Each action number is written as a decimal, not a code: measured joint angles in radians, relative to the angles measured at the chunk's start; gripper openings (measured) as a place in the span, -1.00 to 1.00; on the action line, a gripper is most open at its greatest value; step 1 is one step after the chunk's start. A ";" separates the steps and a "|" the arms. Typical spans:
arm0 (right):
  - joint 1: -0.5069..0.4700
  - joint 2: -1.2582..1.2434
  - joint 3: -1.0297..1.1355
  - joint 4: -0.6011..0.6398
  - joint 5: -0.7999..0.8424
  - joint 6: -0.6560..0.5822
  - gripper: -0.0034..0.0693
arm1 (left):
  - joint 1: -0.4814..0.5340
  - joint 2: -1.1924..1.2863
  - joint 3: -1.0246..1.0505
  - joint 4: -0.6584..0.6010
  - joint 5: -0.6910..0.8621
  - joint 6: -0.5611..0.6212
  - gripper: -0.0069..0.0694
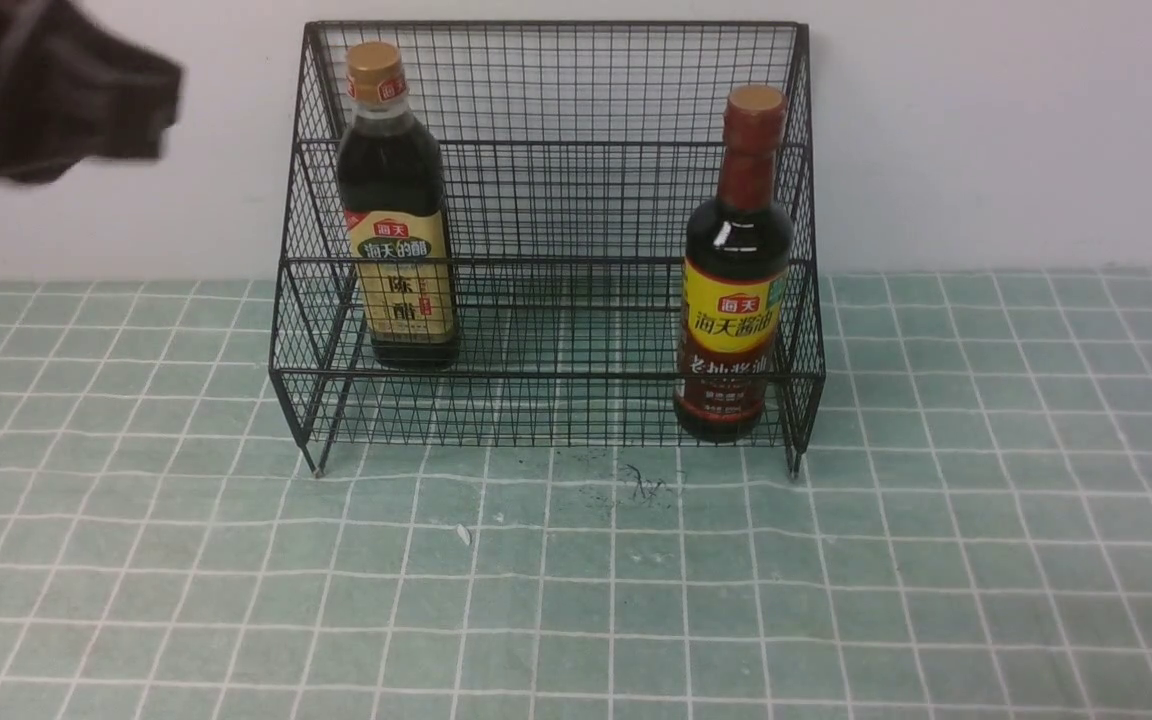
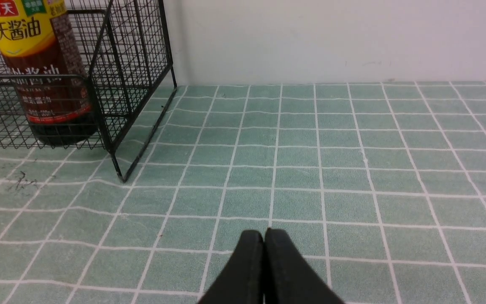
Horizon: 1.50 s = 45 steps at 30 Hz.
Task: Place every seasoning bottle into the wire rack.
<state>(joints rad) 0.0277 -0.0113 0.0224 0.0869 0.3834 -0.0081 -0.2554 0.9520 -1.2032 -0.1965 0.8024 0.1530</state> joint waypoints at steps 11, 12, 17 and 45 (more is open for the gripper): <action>0.000 0.000 0.000 0.000 0.000 0.000 -0.95 | 0.000 -0.379 0.256 0.019 0.062 0.015 -0.83; 0.000 0.000 0.000 0.000 0.000 0.000 -0.95 | 0.000 -0.397 0.259 0.024 0.074 0.025 -0.83; 0.000 0.000 0.000 0.000 0.000 0.000 -0.95 | 0.000 -0.511 0.262 0.040 0.098 0.046 -0.83; 0.000 0.000 0.000 -0.001 -0.001 -0.001 -0.95 | 0.258 -0.963 1.229 0.236 -0.449 -0.174 -0.83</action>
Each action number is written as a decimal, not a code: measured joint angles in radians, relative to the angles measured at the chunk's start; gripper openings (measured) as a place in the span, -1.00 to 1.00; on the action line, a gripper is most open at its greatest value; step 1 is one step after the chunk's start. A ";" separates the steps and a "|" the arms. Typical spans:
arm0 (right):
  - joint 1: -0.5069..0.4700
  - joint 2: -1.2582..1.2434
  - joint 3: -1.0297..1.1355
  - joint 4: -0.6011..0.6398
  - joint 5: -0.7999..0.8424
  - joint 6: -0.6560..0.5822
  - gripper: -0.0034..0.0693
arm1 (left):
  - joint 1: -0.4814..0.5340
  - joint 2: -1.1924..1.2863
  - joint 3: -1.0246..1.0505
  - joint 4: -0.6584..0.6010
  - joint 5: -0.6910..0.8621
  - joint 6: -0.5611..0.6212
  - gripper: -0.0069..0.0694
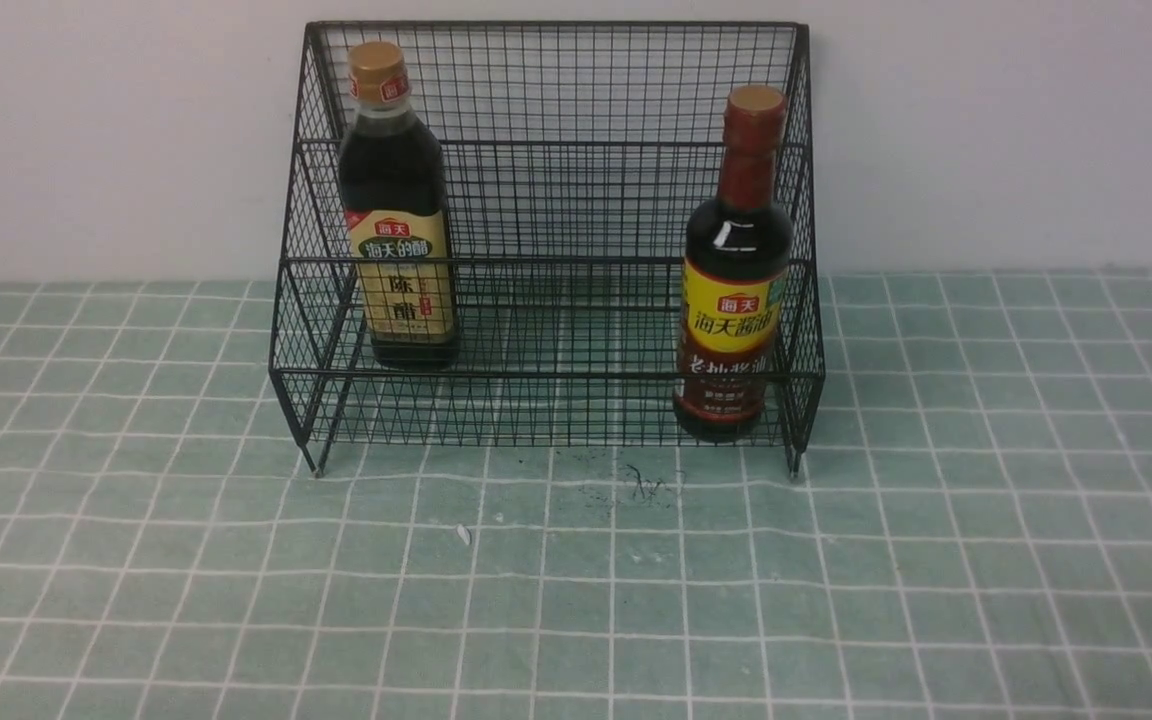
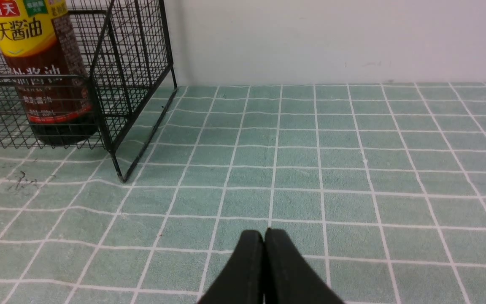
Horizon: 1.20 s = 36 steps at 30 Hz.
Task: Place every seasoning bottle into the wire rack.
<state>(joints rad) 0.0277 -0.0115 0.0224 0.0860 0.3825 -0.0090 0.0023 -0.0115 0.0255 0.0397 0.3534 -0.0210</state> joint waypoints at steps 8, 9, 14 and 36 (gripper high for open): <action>0.000 0.000 0.000 0.000 0.000 0.000 -0.95 | 0.008 0.000 0.001 -0.010 0.031 0.001 -0.83; 0.000 0.000 0.000 0.000 0.000 0.000 -0.95 | 0.008 0.000 0.001 -0.010 0.031 0.001 -0.83; 0.000 0.000 0.000 0.000 0.000 -0.001 -0.95 | 0.008 0.000 0.001 -0.010 0.031 0.001 -0.83; 0.000 0.000 0.000 0.000 0.000 -0.001 -0.95 | 0.008 0.000 0.001 -0.010 0.031 0.002 -0.83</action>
